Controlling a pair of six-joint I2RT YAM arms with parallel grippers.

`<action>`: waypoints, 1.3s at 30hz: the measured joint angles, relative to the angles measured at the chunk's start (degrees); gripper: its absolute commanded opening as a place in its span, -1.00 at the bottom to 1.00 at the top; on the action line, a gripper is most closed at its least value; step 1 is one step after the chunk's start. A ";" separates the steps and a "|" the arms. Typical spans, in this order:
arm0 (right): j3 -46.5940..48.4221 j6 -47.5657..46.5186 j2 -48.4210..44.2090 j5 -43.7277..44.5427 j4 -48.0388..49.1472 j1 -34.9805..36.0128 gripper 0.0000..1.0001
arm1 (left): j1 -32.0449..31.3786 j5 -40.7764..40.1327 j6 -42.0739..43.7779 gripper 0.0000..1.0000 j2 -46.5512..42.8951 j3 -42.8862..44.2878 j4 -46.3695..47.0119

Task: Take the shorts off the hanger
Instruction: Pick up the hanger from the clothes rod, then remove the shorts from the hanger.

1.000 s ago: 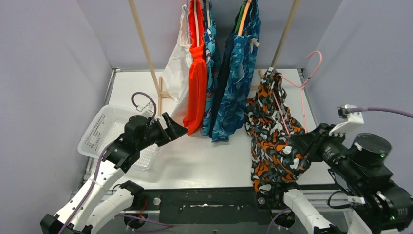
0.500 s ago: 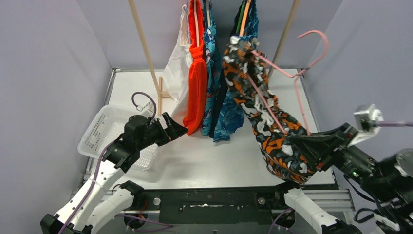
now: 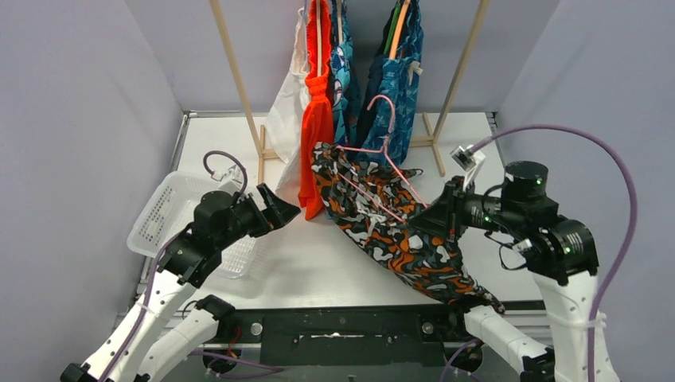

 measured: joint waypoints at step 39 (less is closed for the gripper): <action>2.14 -11.87 28.81 5.05 15.30 25.22 -1.00 | 0.00 -4.22 8.22 0.32 -4.37 14.69 2.82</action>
